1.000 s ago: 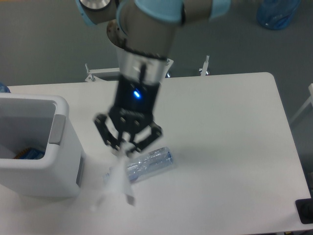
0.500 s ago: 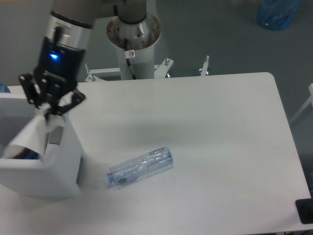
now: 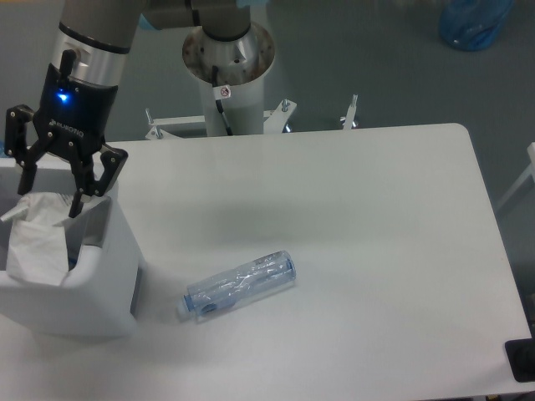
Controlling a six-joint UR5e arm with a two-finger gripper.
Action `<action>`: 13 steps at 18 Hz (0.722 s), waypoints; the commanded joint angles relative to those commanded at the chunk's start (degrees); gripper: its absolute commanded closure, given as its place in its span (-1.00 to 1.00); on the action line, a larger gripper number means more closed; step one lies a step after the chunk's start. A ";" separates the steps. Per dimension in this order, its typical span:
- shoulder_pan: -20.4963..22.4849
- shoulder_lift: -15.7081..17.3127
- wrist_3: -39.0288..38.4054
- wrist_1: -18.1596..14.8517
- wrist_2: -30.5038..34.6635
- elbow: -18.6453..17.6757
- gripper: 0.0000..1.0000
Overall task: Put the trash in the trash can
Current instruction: 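Open the gripper to drop the tissue into the bin, then move the gripper to the clear plastic bottle and lower it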
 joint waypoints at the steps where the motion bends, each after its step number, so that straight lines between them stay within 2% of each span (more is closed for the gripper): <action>1: 0.52 -0.44 0.00 0.09 0.00 0.18 -1.00; 7: 9.21 -1.85 2.98 0.26 -0.09 0.79 -1.00; 12: 16.51 -5.01 13.95 0.35 0.00 0.88 -1.00; 13: 16.87 -6.06 16.24 0.35 0.00 1.23 -1.00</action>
